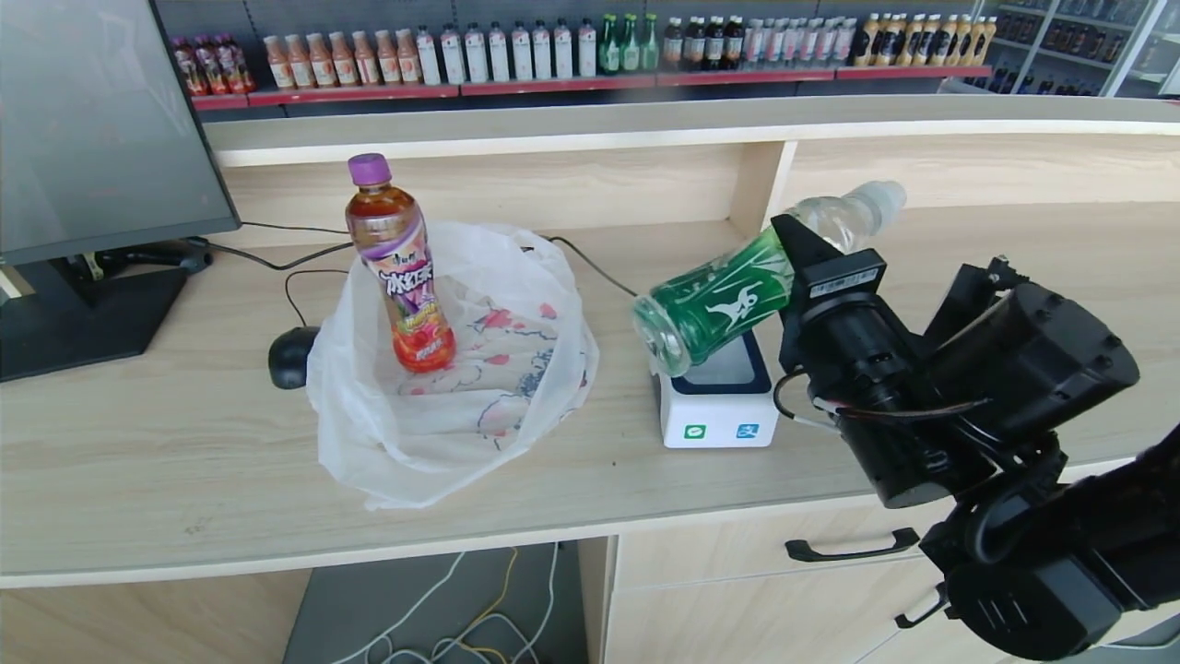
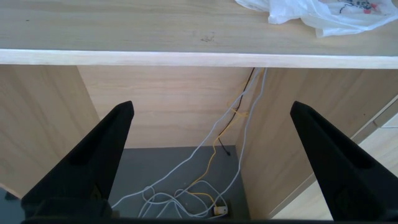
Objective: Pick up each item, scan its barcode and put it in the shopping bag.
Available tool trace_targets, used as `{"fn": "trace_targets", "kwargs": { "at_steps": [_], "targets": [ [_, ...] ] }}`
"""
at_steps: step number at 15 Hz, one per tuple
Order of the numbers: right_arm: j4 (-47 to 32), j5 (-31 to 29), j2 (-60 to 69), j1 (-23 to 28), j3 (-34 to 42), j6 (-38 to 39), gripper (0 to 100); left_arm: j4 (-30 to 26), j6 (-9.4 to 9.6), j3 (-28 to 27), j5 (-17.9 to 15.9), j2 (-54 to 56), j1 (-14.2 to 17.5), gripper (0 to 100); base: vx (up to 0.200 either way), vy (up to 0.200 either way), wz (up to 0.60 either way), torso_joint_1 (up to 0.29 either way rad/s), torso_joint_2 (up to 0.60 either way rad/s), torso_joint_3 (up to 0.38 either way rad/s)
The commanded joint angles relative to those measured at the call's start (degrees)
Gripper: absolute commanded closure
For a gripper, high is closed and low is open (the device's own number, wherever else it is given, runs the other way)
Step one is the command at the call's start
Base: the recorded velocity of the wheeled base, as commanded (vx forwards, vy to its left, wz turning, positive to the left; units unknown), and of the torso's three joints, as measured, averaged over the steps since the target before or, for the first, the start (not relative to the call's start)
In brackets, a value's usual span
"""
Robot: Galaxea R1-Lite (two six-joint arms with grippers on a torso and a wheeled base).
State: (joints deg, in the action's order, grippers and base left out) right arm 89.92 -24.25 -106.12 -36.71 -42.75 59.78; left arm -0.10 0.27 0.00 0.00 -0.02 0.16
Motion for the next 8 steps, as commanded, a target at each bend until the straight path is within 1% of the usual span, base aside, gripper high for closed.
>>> {"fn": "trace_targets", "kwargs": {
  "at_steps": [1,2,3,5,7,8],
  "targets": [
    [0.1,2.5,2.8,-0.5,-2.2,-5.3,100,0.0,0.0,0.0,0.0,0.0,0.0,0,0.0,0.0,0.0,0.0,0.0,0.0],
    [0.1,4.3,3.7,-0.7,-2.4,-8.8,100,0.0,0.0,0.0,0.0,0.0,0.0,0,0.0,0.0,0.0,0.0,0.0,0.0],
    [0.1,5.4,4.3,-0.8,-2.4,-10.6,100,0.0,0.0,0.0,0.0,0.0,0.0,0,0.0,0.0,0.0,0.0,0.0,0.0],
    [0.1,11.6,5.7,-0.9,-1.2,-24.5,100,0.0,0.0,0.0,0.0,0.0,0.0,0,0.0,0.0,0.0,0.0,0.0,0.0],
    [0.1,15.7,6.8,-0.9,-0.4,-31.2,100,0.0,0.0,0.0,0.0,0.0,0.0,0,0.0,0.0,0.0,0.0,0.0,0.0],
    [0.1,18.3,6.9,-1.0,-0.1,-37.2,100,0.0,0.0,0.0,0.0,0.0,0.0,0,0.0,0.0,0.0,0.0,0.0,0.0]
  ]
}}
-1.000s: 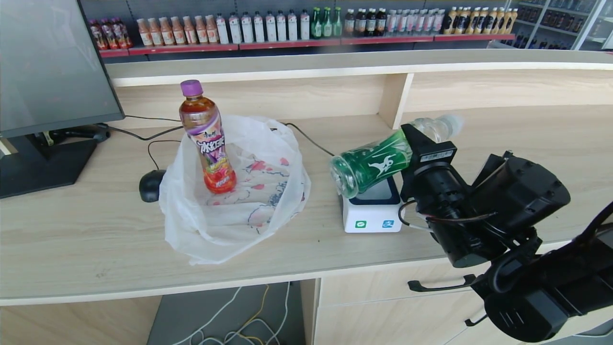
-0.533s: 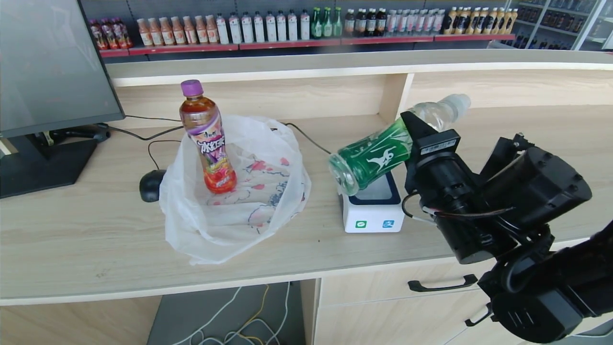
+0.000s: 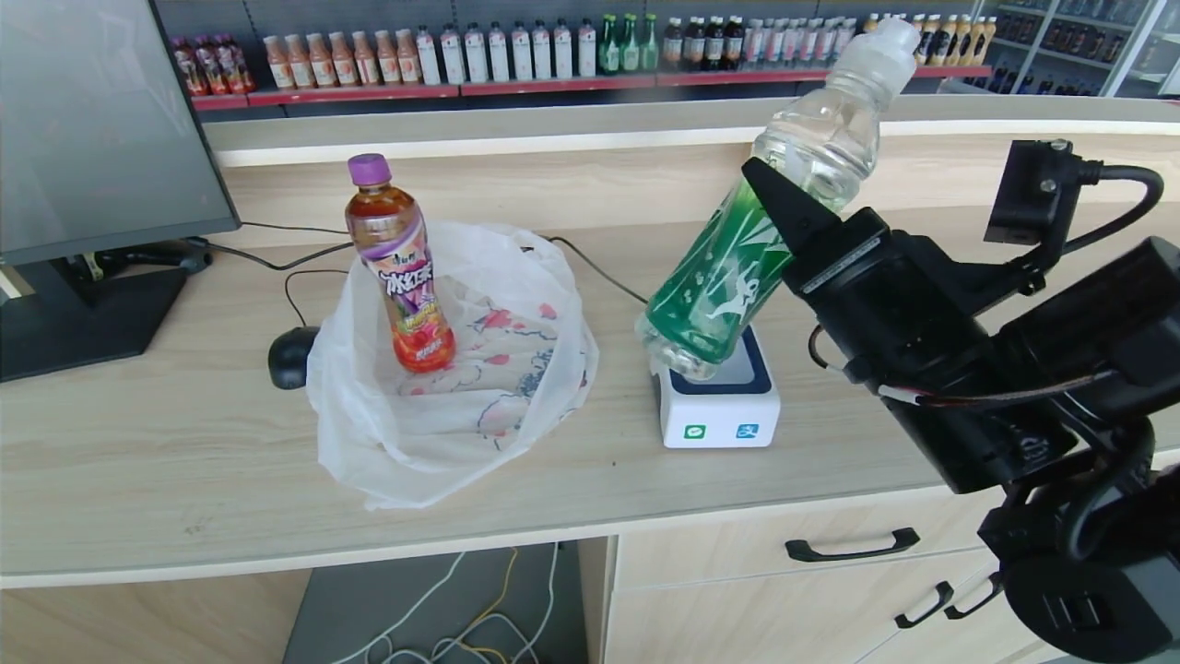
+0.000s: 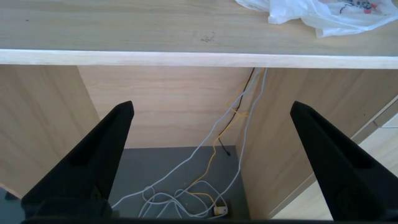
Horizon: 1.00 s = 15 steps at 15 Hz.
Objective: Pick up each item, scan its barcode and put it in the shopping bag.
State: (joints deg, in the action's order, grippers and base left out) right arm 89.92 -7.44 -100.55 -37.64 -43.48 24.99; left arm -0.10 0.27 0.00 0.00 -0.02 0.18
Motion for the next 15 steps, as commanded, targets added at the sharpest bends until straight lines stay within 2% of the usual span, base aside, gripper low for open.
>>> {"fn": "trace_targets", "kwargs": {
  "at_steps": [1,4,6,8,10,15],
  "targets": [
    [0.1,2.7,1.6,-0.1,0.6,-6.6,100,0.0,0.0,0.0,0.0,0.0,0.0,0,0.0,0.0,0.0,0.0,0.0,0.0],
    [0.1,3.0,2.2,-0.4,0.5,-18.2,100,0.0,0.0,0.0,0.0,0.0,0.0,0,0.0,0.0,0.0,0.0,0.0,0.0],
    [0.1,3.6,3.8,-1.9,4.6,-26.7,100,0.0,0.0,0.0,0.0,0.0,0.0,0,0.0,0.0,0.0,0.0,0.0,0.0],
    [0.1,6.6,5.3,-1.9,9.7,-34.7,100,0.0,0.0,0.0,0.0,0.0,0.0,0,0.0,0.0,0.0,0.0,0.0,0.0],
    [0.1,6.6,5.3,-1.9,10.2,-38.4,100,0.0,0.0,0.0,0.0,0.0,0.0,0,0.0,0.0,0.0,0.0,0.0,0.0],
    [0.1,6.5,3.3,-1.8,7.1,-38.3,100,0.0,-0.09,0.0,0.0,0.0,0.0,0,0.0,0.0,0.0,0.0,0.0,0.0]
  ]
}}
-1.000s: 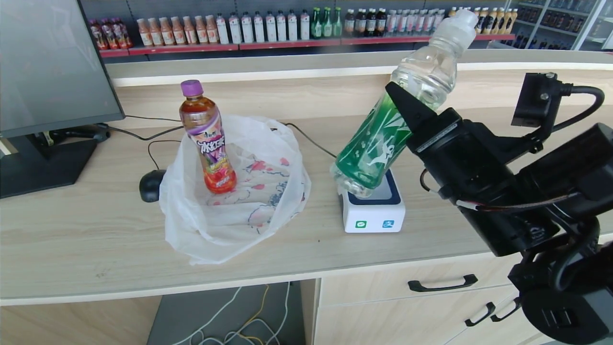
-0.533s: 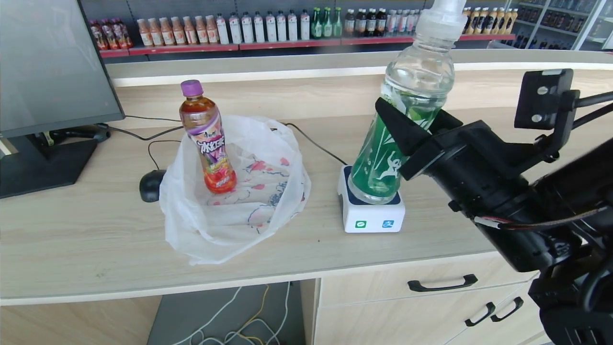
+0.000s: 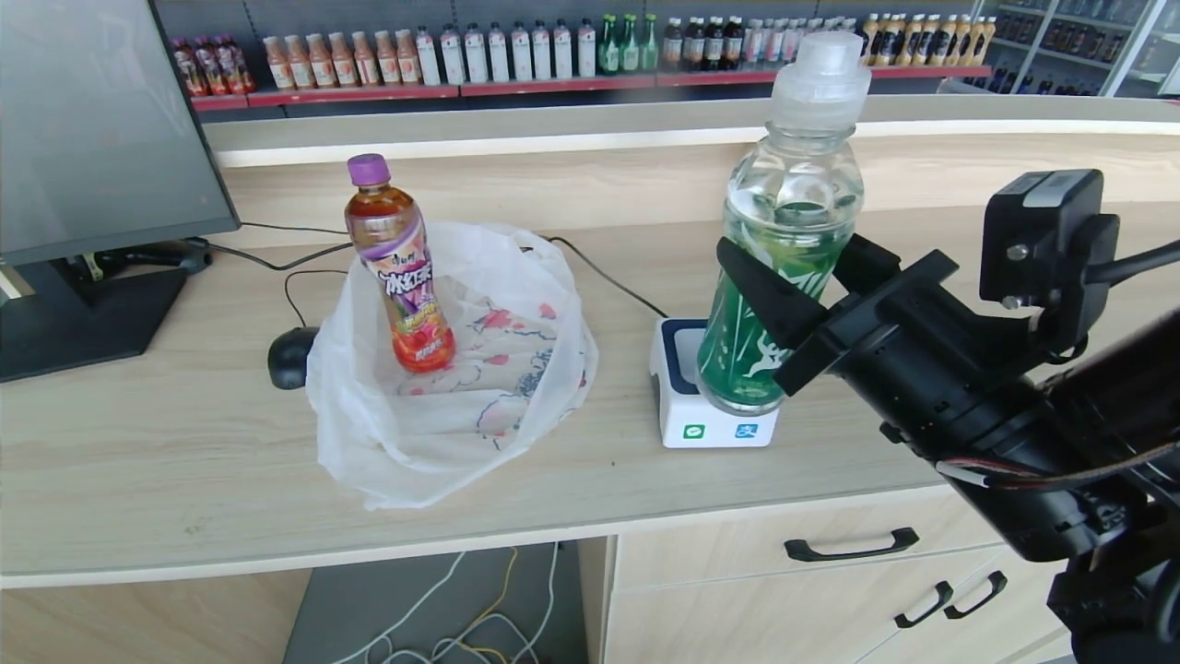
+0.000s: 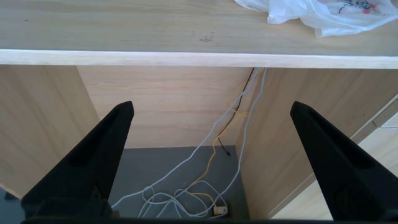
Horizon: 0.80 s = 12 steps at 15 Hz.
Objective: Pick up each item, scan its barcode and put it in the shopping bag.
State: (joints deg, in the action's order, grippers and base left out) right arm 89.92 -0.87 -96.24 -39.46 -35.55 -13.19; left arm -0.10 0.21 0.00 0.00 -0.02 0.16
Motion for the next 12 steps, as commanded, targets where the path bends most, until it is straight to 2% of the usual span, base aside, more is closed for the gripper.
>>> {"fn": "trace_targets", "kwargs": {
  "at_steps": [1,6,12],
  "targets": [
    [0.1,-0.1,-1.0,0.0,-1.2,0.5,100,0.0,0.06,0.0,0.0,0.0,0.0,0,0.0,0.0,0.0,0.0,0.0,0.0],
    [0.1,-0.3,-0.2,1.2,1.4,3.8,100,0.0,0.06,0.0,0.0,0.0,0.0,0,0.0,0.0,0.0,0.0,0.0,0.0],
    [0.1,-0.3,0.8,2.1,-1.5,5.2,100,-0.1,-0.03,-0.1,0.0,-0.1,0.0,0,0.0,0.2,0.0,0.002,0.0,0.002]
  ]
}}
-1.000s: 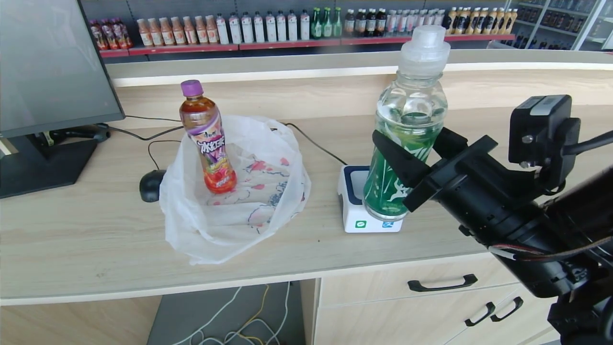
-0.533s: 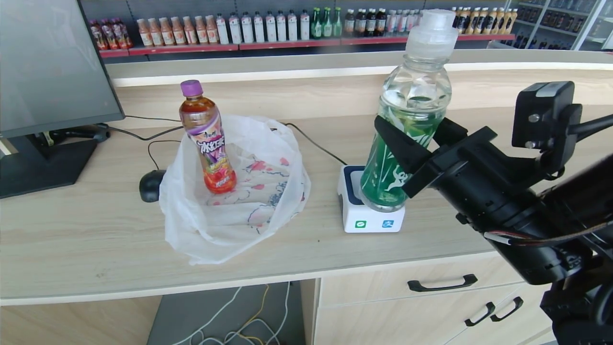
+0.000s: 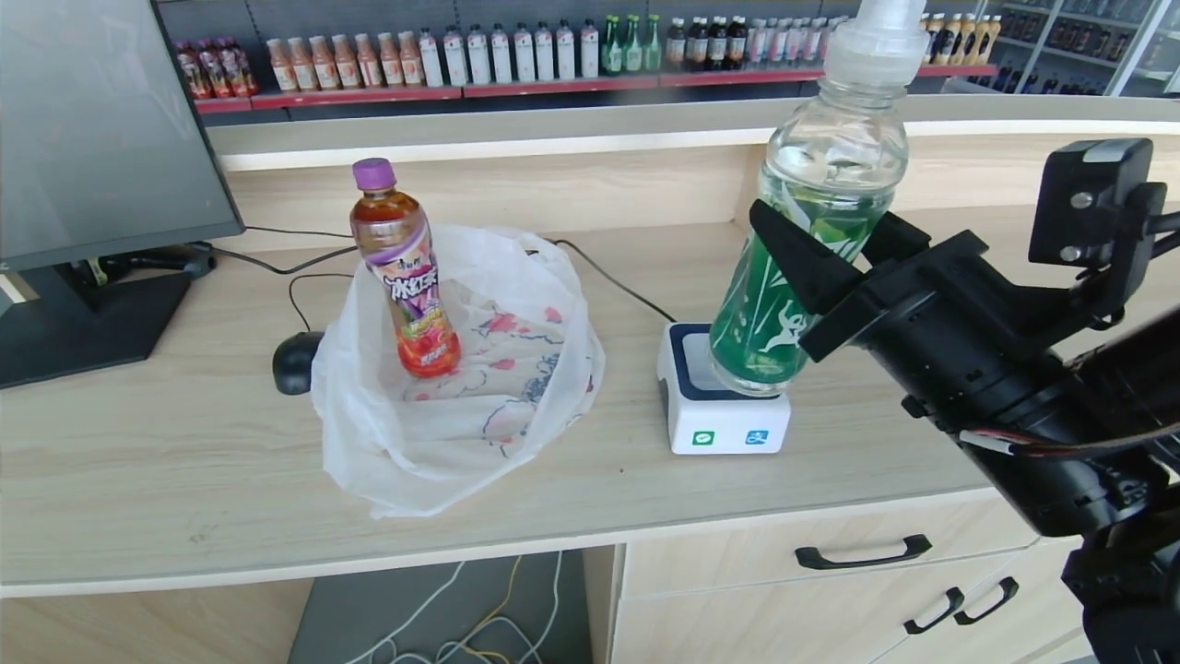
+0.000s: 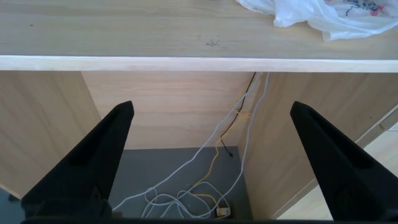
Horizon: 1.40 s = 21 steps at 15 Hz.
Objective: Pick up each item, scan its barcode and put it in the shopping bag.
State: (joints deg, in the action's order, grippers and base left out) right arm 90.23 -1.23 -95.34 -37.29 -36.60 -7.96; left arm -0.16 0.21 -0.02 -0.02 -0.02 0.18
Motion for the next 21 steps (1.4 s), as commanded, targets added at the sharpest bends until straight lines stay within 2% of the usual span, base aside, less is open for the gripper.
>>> {"fn": "trace_targets", "kwargs": {
  "at_steps": [1,6,8,10,21],
  "targets": [
    [-0.2,0.1,0.0,-0.1,-0.3,0.1,100,0.0,-0.03,0.0,0.0,-0.1,0.0,0,0.0,0.2,0.0,0.007,0.01,-0.002],
    [-0.2,0.1,-0.1,0.2,-0.5,0.9,100,0.0,-0.12,-0.1,0.0,0.0,0.0,0,0.0,0.2,0.0,0.004,0.01,0.001],
    [-0.2,0.1,0.3,2.3,-1.6,0.9,100,0.0,-0.21,-0.1,0.0,-0.1,0.0,0,0.0,0.2,0.0,0.005,0.0,0.005],
    [-0.2,0.2,0.9,2.3,-1.5,0.9,100,0.1,-0.21,0.0,0.0,0.0,0.0,0,0.0,0.2,0.0,0.002,0.0,0.002],
    [-0.2,0.1,-2.1,4.5,-2.3,0.8,100,0.1,0.06,0.0,0.0,0.0,0.0,0,0.0,0.0,0.0,0.0,0.0,0.0]
  ]
}}
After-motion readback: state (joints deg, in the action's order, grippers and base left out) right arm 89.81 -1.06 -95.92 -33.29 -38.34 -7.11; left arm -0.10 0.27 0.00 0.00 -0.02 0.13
